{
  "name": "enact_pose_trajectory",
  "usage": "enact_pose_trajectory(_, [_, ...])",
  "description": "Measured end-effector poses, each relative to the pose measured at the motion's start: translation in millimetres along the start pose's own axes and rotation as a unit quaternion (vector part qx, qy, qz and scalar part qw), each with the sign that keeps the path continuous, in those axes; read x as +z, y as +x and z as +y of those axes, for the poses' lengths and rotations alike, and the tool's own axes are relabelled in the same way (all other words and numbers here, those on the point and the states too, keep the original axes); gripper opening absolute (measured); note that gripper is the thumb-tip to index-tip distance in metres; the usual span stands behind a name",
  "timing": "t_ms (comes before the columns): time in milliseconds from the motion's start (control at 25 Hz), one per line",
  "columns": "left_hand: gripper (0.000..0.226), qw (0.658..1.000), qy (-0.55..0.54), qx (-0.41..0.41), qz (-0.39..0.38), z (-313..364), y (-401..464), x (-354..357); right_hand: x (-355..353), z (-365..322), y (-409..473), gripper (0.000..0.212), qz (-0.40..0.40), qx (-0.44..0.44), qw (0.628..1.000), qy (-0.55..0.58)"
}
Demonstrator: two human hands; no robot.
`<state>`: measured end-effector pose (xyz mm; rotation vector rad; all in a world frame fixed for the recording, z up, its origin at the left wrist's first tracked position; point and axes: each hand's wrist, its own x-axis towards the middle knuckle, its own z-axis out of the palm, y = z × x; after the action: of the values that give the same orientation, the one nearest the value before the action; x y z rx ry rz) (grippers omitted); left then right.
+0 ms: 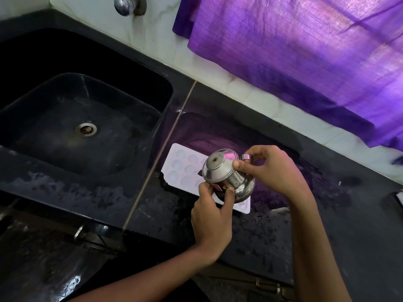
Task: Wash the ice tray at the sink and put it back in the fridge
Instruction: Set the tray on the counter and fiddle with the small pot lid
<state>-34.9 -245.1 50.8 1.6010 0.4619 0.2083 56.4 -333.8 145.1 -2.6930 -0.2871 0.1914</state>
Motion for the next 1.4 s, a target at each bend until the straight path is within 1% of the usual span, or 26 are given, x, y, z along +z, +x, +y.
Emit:
enact_pose_trajectory(160, [0.024,1.000,-0.004,0.025,0.003,1.4,2.4,1.5,-8.4,-0.9,-2.4,0.052,-0.008,0.001,0.998,0.055])
enact_pose_trajectory(320, [0.025,0.999,-0.009,0.051,0.019,4.1,7.1,2.5,-13.5,2.3,0.8,0.050,-0.012,-0.002,0.993,0.118])
enact_pose_trajectory(480, [0.036,0.996,-0.020,0.077,0.042,6.4,17.7,3.9,-13.8,-0.1,11.3,0.050,-0.009,0.000,0.990,0.143])
enact_pose_trajectory(560, [0.037,0.995,-0.031,0.079,0.046,6.9,25.7,4.3,-12.3,-3.8,19.8,0.048,-0.006,0.001,0.990,0.138])
enact_pose_trajectory(680, [0.034,0.996,-0.038,0.067,0.051,6.1,39.2,5.0,-6.5,-7.2,36.7,0.036,-0.002,0.009,0.994,0.106])
enact_pose_trajectory(760, [0.034,0.996,-0.033,0.052,0.057,4.4,47.4,5.8,-2.0,-9.3,48.6,0.032,0.001,0.007,0.997,0.078])
enact_pose_trajectory(880, [0.031,0.997,-0.031,0.028,0.061,1.8,55.9,7.5,3.6,-12.9,62.7,0.032,-0.002,0.003,0.999,0.044])
enact_pose_trajectory(1080, [0.030,0.997,-0.037,0.011,0.062,2.9,64.1,9.3,6.4,-18.5,74.4,0.030,0.006,0.001,1.000,-0.011])
enact_pose_trajectory(1400, [0.025,0.997,-0.036,0.004,0.062,1.4,70.0,10.8,7.4,-22.0,79.6,0.030,0.002,0.005,0.999,-0.032])
